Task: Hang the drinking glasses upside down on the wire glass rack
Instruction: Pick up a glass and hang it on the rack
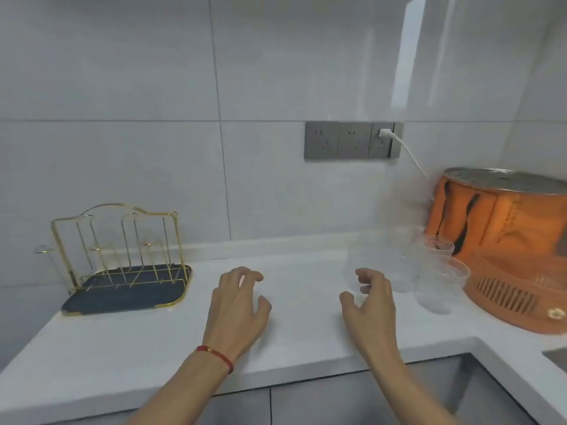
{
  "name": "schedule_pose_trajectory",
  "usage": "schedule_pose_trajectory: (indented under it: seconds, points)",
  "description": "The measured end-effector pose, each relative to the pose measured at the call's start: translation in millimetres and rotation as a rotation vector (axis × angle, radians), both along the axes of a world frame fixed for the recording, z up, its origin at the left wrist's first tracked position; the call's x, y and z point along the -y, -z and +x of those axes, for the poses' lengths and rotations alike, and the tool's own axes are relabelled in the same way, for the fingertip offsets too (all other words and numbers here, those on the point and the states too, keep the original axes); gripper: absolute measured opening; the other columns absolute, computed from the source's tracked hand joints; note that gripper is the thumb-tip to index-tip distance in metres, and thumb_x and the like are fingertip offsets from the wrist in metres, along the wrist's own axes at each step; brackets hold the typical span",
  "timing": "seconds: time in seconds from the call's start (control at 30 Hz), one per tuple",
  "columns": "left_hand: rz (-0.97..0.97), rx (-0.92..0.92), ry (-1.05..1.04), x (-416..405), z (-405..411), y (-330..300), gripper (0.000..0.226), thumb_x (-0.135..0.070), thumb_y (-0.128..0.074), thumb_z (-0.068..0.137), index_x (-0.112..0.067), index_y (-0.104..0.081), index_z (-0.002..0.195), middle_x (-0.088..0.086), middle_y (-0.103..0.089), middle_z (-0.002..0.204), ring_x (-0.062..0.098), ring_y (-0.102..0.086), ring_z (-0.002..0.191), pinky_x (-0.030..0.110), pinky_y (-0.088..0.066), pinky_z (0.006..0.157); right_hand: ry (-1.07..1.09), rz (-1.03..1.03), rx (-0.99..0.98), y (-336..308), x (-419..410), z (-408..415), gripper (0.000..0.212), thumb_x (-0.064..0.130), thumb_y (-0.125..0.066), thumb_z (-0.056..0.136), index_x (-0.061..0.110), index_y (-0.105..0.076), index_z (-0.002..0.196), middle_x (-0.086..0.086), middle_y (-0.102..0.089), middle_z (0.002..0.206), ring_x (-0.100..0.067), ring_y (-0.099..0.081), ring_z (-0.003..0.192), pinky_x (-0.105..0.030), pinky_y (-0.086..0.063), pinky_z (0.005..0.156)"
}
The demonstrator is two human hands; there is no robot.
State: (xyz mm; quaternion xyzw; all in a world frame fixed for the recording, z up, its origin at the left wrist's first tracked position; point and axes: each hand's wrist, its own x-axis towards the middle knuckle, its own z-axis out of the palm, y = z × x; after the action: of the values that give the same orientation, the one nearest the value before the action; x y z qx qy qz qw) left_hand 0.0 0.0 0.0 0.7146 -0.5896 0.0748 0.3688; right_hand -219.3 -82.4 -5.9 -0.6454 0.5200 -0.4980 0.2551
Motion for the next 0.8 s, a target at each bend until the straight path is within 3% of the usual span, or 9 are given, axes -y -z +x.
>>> schedule_pose_trajectory:
  seconds: [0.13,0.23,0.33,0.43,0.57,0.67,0.73,0.8]
  points:
    - [0.093,0.006,-0.008,0.4,-20.6,20.5,0.04,-0.029,-0.057,0.093,-0.015,-0.056,0.131,0.008,-0.047,0.144,0.027,-0.035,0.138,0.041,-0.037,0.11,0.061,0.213,0.039,3.1,15.2,-16.7,0.071,0.016,-0.069,0.096,0.004,-0.033,0.156,-0.016,-0.037,0.157,-0.034,-0.044,0.14,-0.035,-0.038,0.103]
    - [0.078,-0.066,0.03,4.3,-22.7,31.7,0.044,-0.031,-0.053,0.097,-0.014,-0.049,0.137,0.01,-0.036,0.152,0.024,-0.022,0.144,0.037,-0.03,0.116,0.059,0.27,0.062,2.3,40.0,-13.4,0.088,0.022,-0.072,0.096,-0.002,-0.019,0.161,-0.02,-0.03,0.162,-0.038,-0.04,0.143,-0.033,-0.037,0.105]
    - [0.076,-0.033,0.034,5.6,-20.2,36.6,0.044,-0.032,-0.053,0.096,-0.015,-0.048,0.137,0.009,-0.035,0.151,0.022,-0.021,0.143,0.035,-0.029,0.115,0.136,0.264,0.019,-0.9,64.5,-3.2,0.093,0.032,-0.079,0.09,-0.005,-0.026,0.157,-0.025,-0.04,0.155,-0.045,-0.04,0.14,-0.046,-0.037,0.114]
    - [0.066,-0.027,0.042,6.7,-20.2,40.4,0.045,-0.033,-0.053,0.095,-0.017,-0.048,0.136,0.008,-0.035,0.149,0.022,-0.022,0.142,0.033,-0.032,0.112,0.301,0.266,-0.083,5.4,78.2,11.5,0.09,0.047,-0.079,0.087,-0.006,-0.038,0.148,-0.026,-0.055,0.144,-0.047,-0.048,0.131,-0.046,-0.036,0.109]
    - [0.064,0.019,0.039,8.3,-20.0,43.5,0.045,-0.034,-0.054,0.094,-0.017,-0.049,0.136,0.007,-0.039,0.146,0.022,-0.024,0.141,0.033,-0.036,0.112,0.385,0.203,-0.138,15.2,82.4,19.7,0.078,0.049,-0.079,0.085,-0.002,-0.048,0.135,-0.025,-0.066,0.13,-0.046,-0.052,0.123,-0.049,-0.04,0.101]
    - [0.024,-0.071,0.086,5.5,-19.9,40.5,0.045,-0.031,-0.059,0.091,-0.022,-0.048,0.134,-0.001,-0.043,0.14,0.014,-0.027,0.138,0.025,-0.032,0.108,0.232,0.146,-0.083,13.3,76.3,20.2,0.078,0.052,-0.081,0.078,0.008,-0.052,0.136,-0.015,-0.067,0.13,-0.04,-0.051,0.126,-0.049,-0.043,0.102]
    - [-0.02,-0.193,0.146,4.7,-19.6,32.9,0.045,-0.031,-0.063,0.088,-0.029,-0.05,0.132,-0.011,-0.048,0.134,0.006,-0.035,0.131,0.025,-0.037,0.106,0.035,0.072,-0.063,9.7,64.2,25.2,0.081,0.051,-0.083,0.075,0.017,-0.051,0.14,-0.007,-0.063,0.133,-0.03,-0.055,0.124,-0.046,-0.046,0.101]
    - [-0.034,-0.422,0.201,6.4,-21.8,16.5,0.053,-0.046,-0.066,0.083,-0.039,-0.047,0.132,-0.02,-0.051,0.129,-0.002,-0.049,0.117,0.025,-0.047,0.096,-0.19,0.015,-0.025,5.6,43.9,37.0,0.083,0.052,-0.085,0.069,0.029,-0.049,0.14,0.002,-0.055,0.132,-0.01,-0.058,0.113,-0.026,-0.049,0.087]
